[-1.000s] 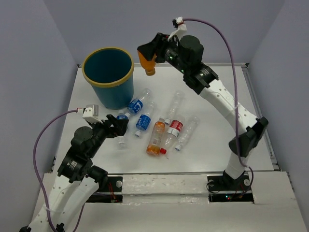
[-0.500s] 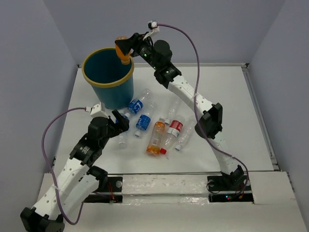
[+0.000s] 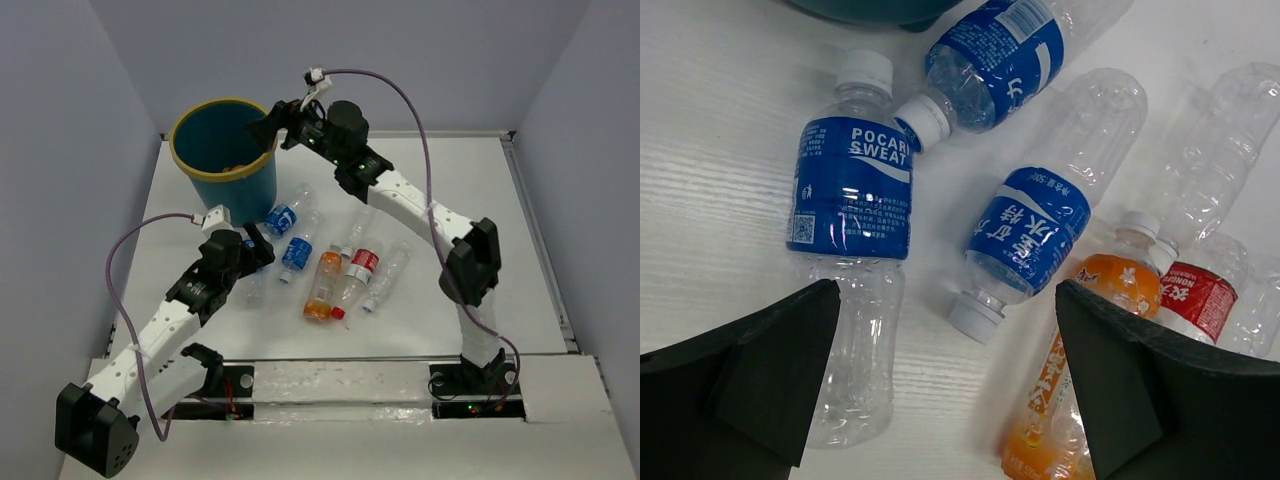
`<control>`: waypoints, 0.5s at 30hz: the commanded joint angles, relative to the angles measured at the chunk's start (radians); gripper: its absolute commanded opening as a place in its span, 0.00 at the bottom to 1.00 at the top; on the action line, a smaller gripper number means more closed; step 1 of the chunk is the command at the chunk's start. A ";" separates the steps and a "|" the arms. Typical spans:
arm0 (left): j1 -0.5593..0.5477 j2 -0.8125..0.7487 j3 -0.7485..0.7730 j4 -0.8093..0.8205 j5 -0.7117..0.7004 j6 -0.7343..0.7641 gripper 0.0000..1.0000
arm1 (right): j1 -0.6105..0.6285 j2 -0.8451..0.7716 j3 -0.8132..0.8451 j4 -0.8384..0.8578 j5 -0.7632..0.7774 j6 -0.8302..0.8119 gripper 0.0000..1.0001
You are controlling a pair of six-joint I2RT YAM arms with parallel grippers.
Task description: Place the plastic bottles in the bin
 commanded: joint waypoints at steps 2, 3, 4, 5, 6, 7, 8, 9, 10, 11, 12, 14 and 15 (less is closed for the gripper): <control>0.002 0.064 0.000 0.060 -0.056 0.008 0.99 | 0.003 -0.460 -0.520 0.146 0.084 -0.110 0.96; 0.002 0.073 -0.005 0.060 -0.066 0.009 0.99 | 0.003 -0.507 -0.590 0.154 0.104 -0.110 0.95; 0.001 0.083 -0.008 0.063 -0.073 0.008 0.99 | 0.003 -0.550 -0.653 0.160 0.124 -0.106 0.94; 0.002 0.093 -0.011 0.071 -0.075 0.006 0.99 | 0.003 -0.587 -0.710 0.165 0.148 -0.103 0.93; 0.001 0.112 -0.013 0.071 -0.081 0.005 0.99 | 0.003 -0.652 -0.809 0.165 0.155 -0.097 0.92; 0.002 0.121 -0.016 0.072 -0.090 0.002 0.99 | 0.003 -0.682 -0.853 0.163 0.158 -0.090 0.92; 0.002 0.132 -0.020 0.078 -0.106 -0.003 0.99 | 0.003 -0.708 -0.894 0.157 0.172 -0.072 0.91; 0.002 0.152 -0.028 0.082 -0.119 -0.004 0.99 | 0.003 -0.758 -0.967 0.154 0.175 -0.067 0.90; 0.001 0.162 -0.028 0.085 -0.127 -0.004 0.98 | 0.003 -0.782 -1.001 0.151 0.173 -0.064 0.90; 0.002 0.185 -0.031 0.085 -0.144 -0.009 0.98 | 0.003 -0.805 -1.034 0.143 0.175 -0.057 0.90; 0.002 0.196 -0.037 0.085 -0.149 -0.012 0.98 | 0.003 -0.848 -1.090 0.139 0.178 -0.049 0.89; 0.001 0.218 -0.046 0.097 -0.158 -0.018 0.97 | 0.003 -0.889 -1.144 0.128 0.181 -0.037 0.89; 0.002 0.242 -0.057 0.105 -0.159 -0.018 0.97 | 0.003 -0.908 -1.167 0.127 0.182 -0.031 0.89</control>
